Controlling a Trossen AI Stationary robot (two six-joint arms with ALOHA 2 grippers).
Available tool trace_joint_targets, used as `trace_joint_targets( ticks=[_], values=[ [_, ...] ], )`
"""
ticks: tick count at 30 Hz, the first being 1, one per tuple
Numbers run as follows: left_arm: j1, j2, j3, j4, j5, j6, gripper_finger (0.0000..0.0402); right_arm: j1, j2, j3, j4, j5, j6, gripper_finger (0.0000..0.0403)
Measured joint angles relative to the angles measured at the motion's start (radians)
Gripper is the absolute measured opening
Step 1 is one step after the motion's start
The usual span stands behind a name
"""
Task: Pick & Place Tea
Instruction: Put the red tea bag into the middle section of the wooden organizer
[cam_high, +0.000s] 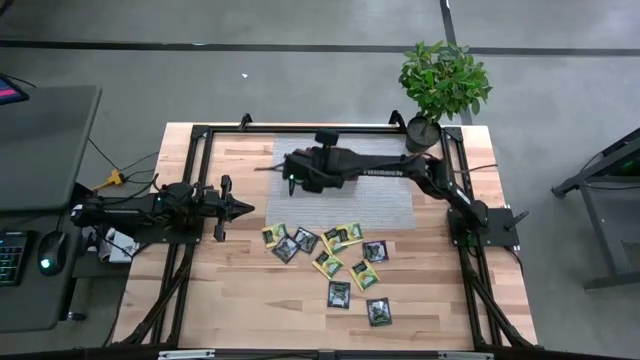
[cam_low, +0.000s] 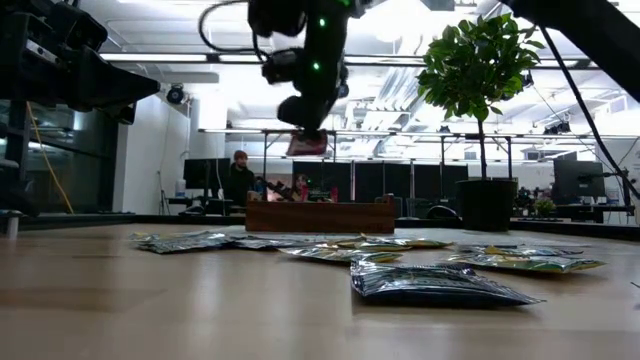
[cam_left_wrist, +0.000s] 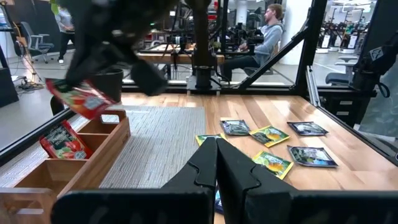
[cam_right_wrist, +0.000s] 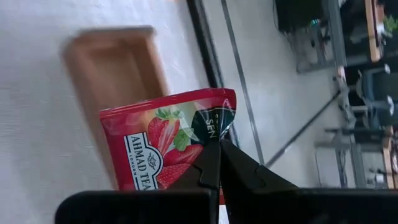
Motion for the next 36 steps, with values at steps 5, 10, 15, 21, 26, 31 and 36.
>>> trace_joint_targets(
  ticks=[5, 10, 15, 21, 26, 31, 36],
  values=[
    [0.000, 0.000, 0.000, 0.000, 0.000, 0.000, 0.0000, -0.050, -0.001, -0.087, 0.056, -0.058, -0.024, 0.0000],
    [0.000, 0.000, 0.000, 0.000, 0.000, 0.000, 0.0000, -0.070, -0.001, -0.167, 0.136, -0.082, -0.094, 0.0000],
    [0.000, 0.000, 0.000, 0.000, 0.000, 0.000, 0.0000, -0.084, 0.000, -0.200, 0.151, -0.109, -0.118, 0.0000],
    [0.000, 0.000, 0.000, 0.000, 0.000, 0.000, 0.0000, -0.107, 0.000, -0.200, 0.169, -0.100, -0.137, 0.0000],
    [0.000, 0.000, 0.000, 0.000, 0.000, 0.000, 0.0000, -0.121, 0.000, -0.200, 0.192, -0.118, -0.140, 0.0000],
    [0.000, 0.000, 0.000, 0.000, 0.000, 0.000, 0.0000, -0.125, 0.000, -0.200, 0.227, -0.159, -0.167, 0.0000],
    [0.000, 0.000, 0.000, 0.000, 0.000, 0.000, 0.0000, -0.136, 0.000, -0.200, 0.224, -0.163, -0.167, 0.0000]
  ],
)
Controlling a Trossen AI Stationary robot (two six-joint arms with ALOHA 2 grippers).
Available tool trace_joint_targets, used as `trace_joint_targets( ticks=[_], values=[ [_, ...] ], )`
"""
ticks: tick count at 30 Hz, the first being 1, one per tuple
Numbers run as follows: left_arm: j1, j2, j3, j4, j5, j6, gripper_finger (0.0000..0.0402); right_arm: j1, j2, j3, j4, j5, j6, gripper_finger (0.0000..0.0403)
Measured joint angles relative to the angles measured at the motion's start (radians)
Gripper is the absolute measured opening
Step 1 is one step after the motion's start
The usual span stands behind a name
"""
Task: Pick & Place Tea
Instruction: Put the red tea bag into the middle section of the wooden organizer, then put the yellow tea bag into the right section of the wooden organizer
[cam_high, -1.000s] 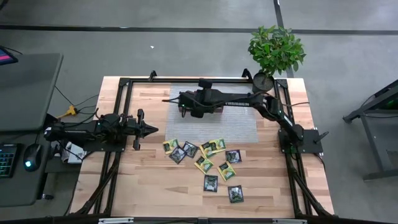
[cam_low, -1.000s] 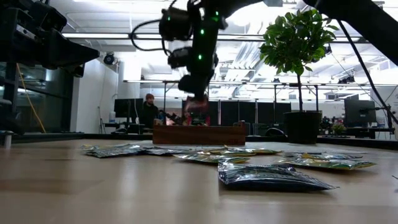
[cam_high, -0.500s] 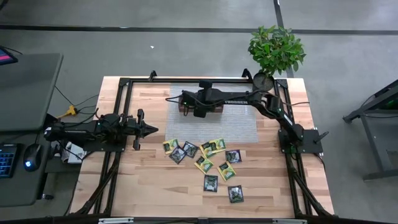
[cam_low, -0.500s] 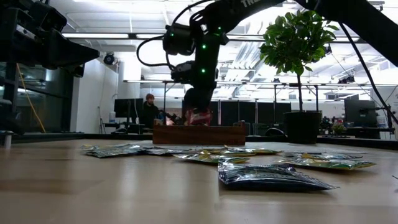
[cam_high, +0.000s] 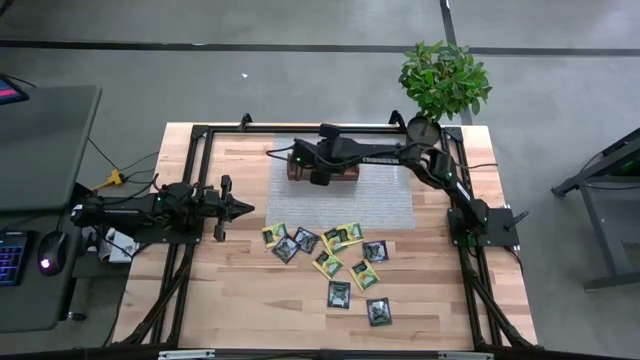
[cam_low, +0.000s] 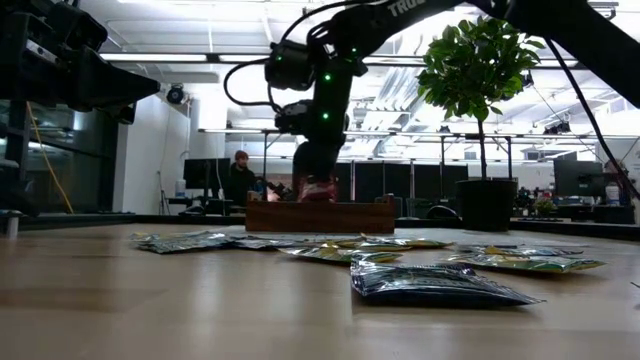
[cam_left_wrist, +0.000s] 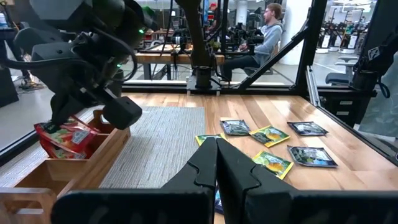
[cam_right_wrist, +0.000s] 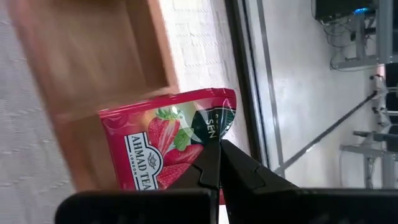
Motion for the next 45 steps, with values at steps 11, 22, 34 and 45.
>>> trace_joint_targets(
  ticks=[11, 22, 34, 45],
  values=[
    [0.000, 0.000, 0.000, 0.000, 0.000, 0.000, 0.0000, -0.009, 0.002, -0.066, 0.045, -0.026, -0.012, 0.0000],
    [0.000, 0.000, 0.000, 0.000, 0.000, 0.000, 0.0000, -0.009, 0.002, -0.068, 0.103, -0.010, -0.042, 0.0027],
    [0.000, 0.000, 0.000, 0.000, 0.000, 0.000, 0.0000, -0.002, -0.057, -0.067, 0.113, -0.028, -0.060, 0.0145],
    [0.000, 0.000, 0.000, 0.000, 0.000, 0.000, 0.0000, 0.072, -0.197, -0.066, -0.062, -0.378, 0.177, 0.0171]
  ],
)
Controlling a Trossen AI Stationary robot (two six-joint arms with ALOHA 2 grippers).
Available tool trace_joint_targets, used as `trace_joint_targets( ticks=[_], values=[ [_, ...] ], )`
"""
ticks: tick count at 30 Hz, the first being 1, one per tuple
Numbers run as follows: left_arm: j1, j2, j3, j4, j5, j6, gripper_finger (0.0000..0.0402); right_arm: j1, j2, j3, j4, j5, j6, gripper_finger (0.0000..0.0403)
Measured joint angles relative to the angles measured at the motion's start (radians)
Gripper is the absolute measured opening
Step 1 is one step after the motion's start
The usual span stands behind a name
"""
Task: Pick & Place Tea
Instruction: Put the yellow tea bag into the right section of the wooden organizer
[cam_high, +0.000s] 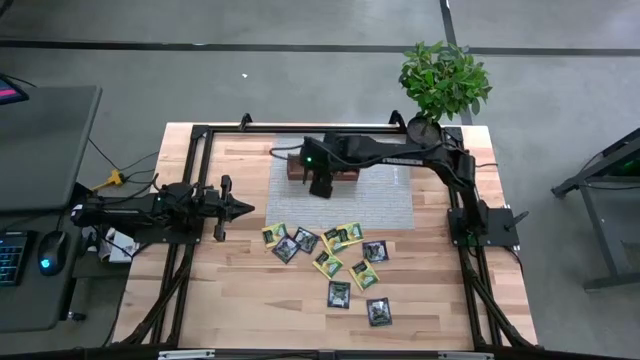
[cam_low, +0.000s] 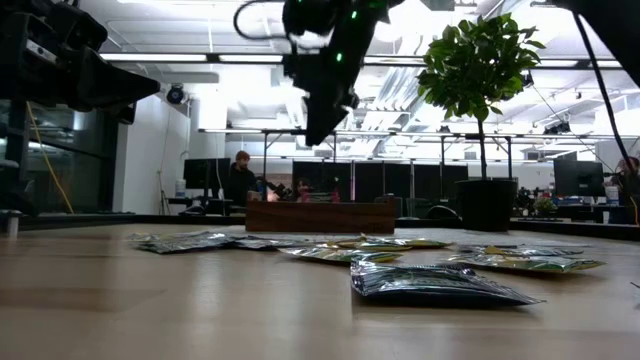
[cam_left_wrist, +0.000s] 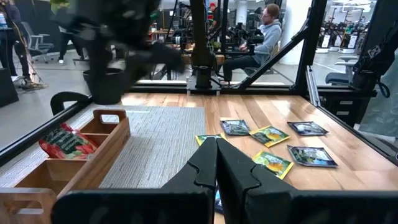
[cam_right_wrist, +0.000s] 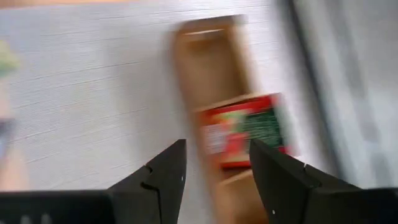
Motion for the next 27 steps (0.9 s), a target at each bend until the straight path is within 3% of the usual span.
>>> trace_joint_targets(
  ticks=[5, 10, 18, 22, 27],
  values=[
    [0.000, 0.000, 0.000, 0.000, 0.000, 0.000, 0.0000, 0.056, -0.026, 0.000, -0.050, -0.141, 0.018, 0.0158],
    [0.000, 0.000, 0.000, 0.000, 0.000, 0.000, 0.0000, 0.093, -0.032, 0.000, -0.073, -0.148, 0.040, 0.0150],
    [0.000, 0.000, 0.000, 0.000, 0.000, 0.000, 0.0000, 0.155, -0.034, -0.006, -0.139, -0.247, 0.078, 0.0160],
    [0.000, 0.000, 0.000, 0.000, 0.000, 0.000, 0.0000, 0.187, -0.088, -0.103, -0.090, -0.248, 0.095, 0.0163],
    [0.000, 0.000, 0.000, 0.000, 0.000, 0.000, 0.0000, 0.245, -0.209, -0.344, 0.045, -0.309, 0.181, 0.0160]
  ],
)
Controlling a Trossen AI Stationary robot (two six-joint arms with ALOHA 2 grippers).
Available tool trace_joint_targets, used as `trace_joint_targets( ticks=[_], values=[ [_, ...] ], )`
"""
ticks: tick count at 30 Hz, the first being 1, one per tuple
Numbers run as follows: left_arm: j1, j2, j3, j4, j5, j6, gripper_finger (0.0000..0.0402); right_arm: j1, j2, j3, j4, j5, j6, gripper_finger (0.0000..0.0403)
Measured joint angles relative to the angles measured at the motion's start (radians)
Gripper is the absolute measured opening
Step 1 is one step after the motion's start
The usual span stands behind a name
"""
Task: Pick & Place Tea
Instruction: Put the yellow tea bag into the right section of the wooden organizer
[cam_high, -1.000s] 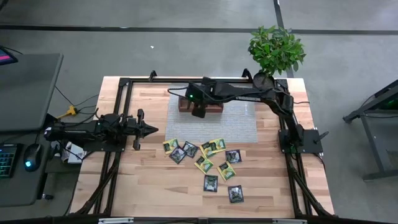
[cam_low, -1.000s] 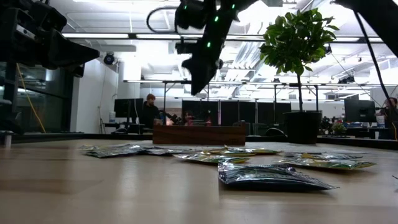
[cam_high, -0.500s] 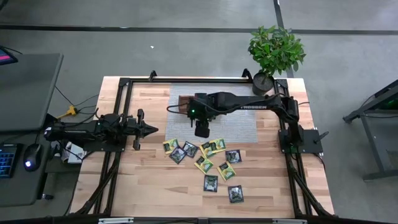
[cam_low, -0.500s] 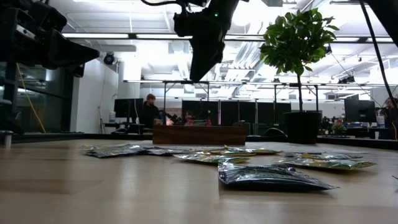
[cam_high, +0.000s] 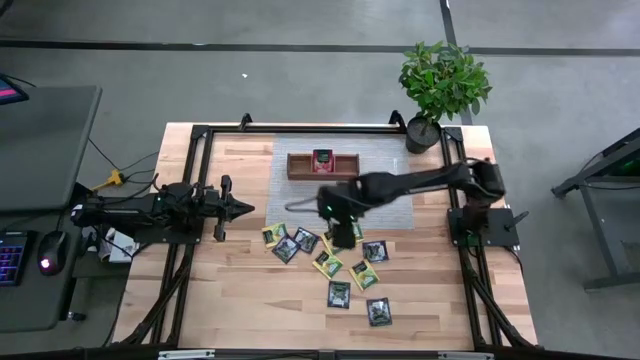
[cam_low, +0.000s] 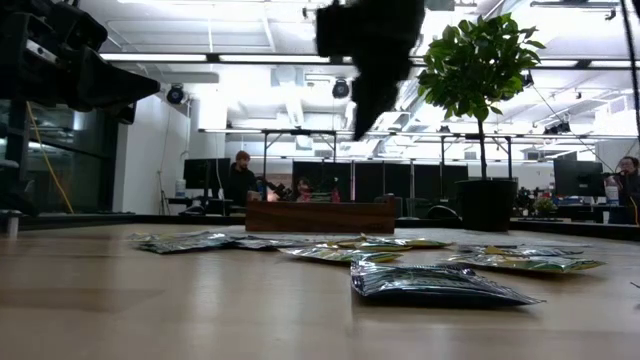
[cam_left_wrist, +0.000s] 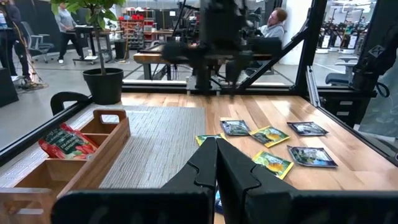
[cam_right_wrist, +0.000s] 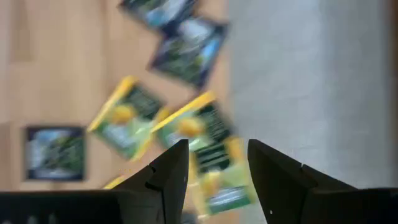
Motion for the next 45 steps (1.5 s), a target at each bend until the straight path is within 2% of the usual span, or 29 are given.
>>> trace_joint_targets(
  ticks=[7, 17, 32, 45],
  values=[
    [0.000, 0.000, 0.000, 0.000, 0.000, 0.000, 0.0000, 0.123, -0.107, -0.222, 0.042, -0.081, -0.010, 0.0157],
    [0.000, 0.000, 0.000, 0.000, 0.000, 0.000, 0.0000, 0.168, -0.114, -0.328, 0.177, -0.095, -0.118, 0.0173],
    [0.000, 0.000, 0.000, 0.000, 0.000, 0.000, 0.0000, 0.206, 0.005, -0.336, 0.188, -0.132, -0.256, 0.0178],
    [0.000, 0.000, 0.000, 0.000, 0.000, 0.000, 0.0000, 0.209, 0.058, -0.359, 0.232, -0.063, -0.254, 0.0179]
  ],
)
